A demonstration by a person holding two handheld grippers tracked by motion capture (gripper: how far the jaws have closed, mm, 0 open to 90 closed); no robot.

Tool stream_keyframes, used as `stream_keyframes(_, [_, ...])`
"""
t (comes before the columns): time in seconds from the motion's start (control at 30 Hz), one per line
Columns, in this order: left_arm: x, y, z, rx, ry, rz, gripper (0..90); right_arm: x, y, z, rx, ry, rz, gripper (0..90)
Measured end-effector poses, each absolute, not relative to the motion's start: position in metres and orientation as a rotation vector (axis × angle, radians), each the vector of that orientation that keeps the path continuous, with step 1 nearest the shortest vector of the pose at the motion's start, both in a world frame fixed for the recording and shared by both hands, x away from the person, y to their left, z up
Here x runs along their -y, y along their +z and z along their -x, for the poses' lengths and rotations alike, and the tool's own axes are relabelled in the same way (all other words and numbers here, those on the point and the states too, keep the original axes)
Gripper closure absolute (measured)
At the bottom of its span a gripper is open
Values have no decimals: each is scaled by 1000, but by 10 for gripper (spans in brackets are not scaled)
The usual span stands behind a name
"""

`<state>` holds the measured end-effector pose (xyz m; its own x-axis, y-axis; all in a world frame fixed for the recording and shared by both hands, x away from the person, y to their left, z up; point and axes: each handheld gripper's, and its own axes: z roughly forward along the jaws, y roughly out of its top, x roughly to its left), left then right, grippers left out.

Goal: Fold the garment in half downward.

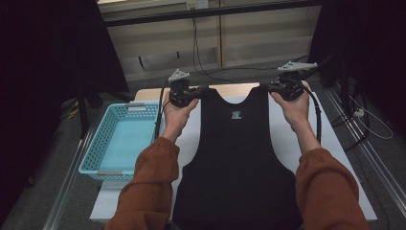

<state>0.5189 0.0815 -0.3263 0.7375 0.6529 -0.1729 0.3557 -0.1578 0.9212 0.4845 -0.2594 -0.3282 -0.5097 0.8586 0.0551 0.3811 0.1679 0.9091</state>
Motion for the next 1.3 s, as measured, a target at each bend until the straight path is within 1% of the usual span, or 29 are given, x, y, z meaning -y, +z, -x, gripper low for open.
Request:
stream_keyframes(0.27, [-85,-316,-526,-798,321,-1744,882,259,-317,-490,-1949,1316,-1160,887])
stream_keyframes(0.6, [-90,-301,-533,-809,336,-1719,883,255,-294,-497,-1920,1327,-1120,886])
stream_keyframes(0.77, [-91,-299,-534,-815,334,-1702,883,255,-290,-499,-1905,1349,-1117,887])
stream_keyframes(1.3, [-95,-271,-538,-796,389,-1680,884,245,-262,-509,-1870,1354,-1089,887])
